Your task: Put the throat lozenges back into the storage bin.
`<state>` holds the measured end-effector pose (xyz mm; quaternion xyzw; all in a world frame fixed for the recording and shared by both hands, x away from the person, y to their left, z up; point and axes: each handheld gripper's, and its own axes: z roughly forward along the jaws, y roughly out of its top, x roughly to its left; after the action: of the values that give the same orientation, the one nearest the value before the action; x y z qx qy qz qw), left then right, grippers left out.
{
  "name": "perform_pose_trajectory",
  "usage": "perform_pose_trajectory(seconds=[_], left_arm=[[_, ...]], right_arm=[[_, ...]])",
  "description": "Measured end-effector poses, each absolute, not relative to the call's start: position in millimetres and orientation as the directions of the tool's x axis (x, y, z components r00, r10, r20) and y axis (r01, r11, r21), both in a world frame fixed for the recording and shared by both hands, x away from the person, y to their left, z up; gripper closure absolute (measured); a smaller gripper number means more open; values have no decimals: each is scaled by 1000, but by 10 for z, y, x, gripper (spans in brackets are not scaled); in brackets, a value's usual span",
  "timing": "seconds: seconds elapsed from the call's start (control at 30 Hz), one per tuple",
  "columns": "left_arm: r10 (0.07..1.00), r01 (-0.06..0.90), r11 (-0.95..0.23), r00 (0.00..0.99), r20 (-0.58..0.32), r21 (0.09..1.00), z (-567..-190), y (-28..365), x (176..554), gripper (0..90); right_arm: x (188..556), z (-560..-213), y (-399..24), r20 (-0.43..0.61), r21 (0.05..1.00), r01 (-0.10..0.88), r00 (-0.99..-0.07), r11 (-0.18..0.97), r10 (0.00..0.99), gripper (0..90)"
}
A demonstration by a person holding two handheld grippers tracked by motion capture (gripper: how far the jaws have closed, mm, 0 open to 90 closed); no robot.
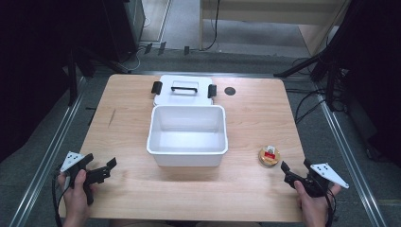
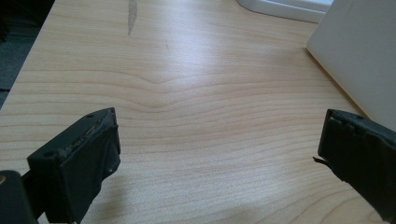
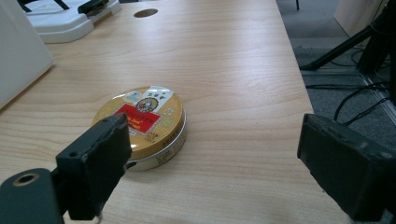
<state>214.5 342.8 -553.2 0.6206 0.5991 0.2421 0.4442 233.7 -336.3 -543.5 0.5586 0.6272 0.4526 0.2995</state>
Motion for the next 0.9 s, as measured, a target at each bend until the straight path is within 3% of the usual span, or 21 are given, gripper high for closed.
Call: perform_pose_trajectory(seconds=[0.23, 0.37, 0.6, 0.9], left_arm=[[960, 525, 109, 166, -227, 844, -5531, 3423, 2141, 0], [959, 529, 110, 166, -230, 841, -5530, 3424, 2142, 0], [959, 525, 112, 166, -231, 843, -5533, 3425, 2141, 0], [957, 529, 115, 169, -237, 841, -5533, 3434, 2142, 0]], right_arm=[[2329, -5370, -3372, 78, 901, 434, -194, 14, 978, 166], [2341, -5299, -3397, 105, 891, 455, -212, 3, 972, 174], [2465, -5018, -3306, 112, 799, 591, -329, 112, 938, 167], [2713, -4737, -3029, -17, 599, 706, -460, 378, 888, 79]])
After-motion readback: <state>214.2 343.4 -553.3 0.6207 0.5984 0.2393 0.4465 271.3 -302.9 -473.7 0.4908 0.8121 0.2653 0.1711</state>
